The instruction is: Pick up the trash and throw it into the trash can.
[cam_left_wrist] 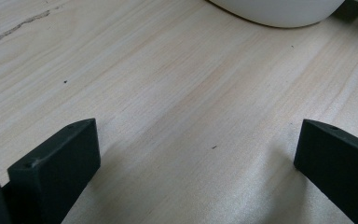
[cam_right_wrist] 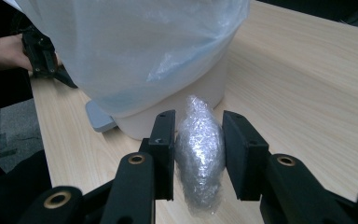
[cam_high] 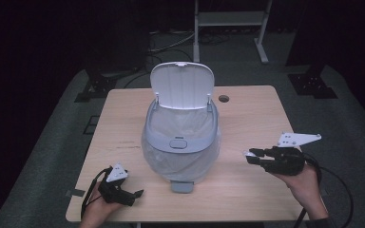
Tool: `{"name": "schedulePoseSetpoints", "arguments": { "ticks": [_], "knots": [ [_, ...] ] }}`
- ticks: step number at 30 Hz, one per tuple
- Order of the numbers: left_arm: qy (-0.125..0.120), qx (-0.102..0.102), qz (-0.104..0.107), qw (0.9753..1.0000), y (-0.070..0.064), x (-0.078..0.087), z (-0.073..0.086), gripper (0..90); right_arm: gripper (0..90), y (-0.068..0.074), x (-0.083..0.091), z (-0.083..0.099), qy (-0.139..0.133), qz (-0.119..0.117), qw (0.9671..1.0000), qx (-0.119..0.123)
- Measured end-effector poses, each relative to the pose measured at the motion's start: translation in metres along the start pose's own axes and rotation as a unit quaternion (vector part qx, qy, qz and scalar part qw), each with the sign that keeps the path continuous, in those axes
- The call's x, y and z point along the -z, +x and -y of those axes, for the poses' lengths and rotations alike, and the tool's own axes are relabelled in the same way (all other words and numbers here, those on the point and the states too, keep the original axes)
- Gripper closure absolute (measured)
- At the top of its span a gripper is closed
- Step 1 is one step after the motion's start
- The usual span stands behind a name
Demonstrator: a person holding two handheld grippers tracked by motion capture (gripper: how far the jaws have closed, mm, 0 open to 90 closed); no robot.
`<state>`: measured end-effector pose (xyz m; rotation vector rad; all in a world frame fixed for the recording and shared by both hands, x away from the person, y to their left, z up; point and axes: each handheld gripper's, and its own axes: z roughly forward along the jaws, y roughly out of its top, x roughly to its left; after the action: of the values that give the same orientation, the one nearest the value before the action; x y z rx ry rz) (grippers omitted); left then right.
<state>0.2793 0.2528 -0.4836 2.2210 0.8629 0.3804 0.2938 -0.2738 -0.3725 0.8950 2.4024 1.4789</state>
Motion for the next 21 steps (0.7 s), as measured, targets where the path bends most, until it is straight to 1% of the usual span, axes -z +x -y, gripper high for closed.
{"name": "schedulePoseSetpoints", "arguments": {
  "ticks": [7,13,21],
  "knots": [
    [0.0,0.0,0.0,1.0,0.0,0.0,0.0,0.0,65.3,0.002,0.001,-0.012,-0.009,-0.012,0.9999,0.004],
    [0.0,0.0,0.0,1.0,0.0,0.0,0.0,0.0,65.3,0.005,0.002,-0.022,-0.017,-0.018,0.9996,0.013],
    [0.0,0.0,0.0,1.0,0.0,0.0,0.0,0.0,65.3,0.008,0.002,-0.032,-0.026,-0.027,0.9991,0.019]
  ]
}}
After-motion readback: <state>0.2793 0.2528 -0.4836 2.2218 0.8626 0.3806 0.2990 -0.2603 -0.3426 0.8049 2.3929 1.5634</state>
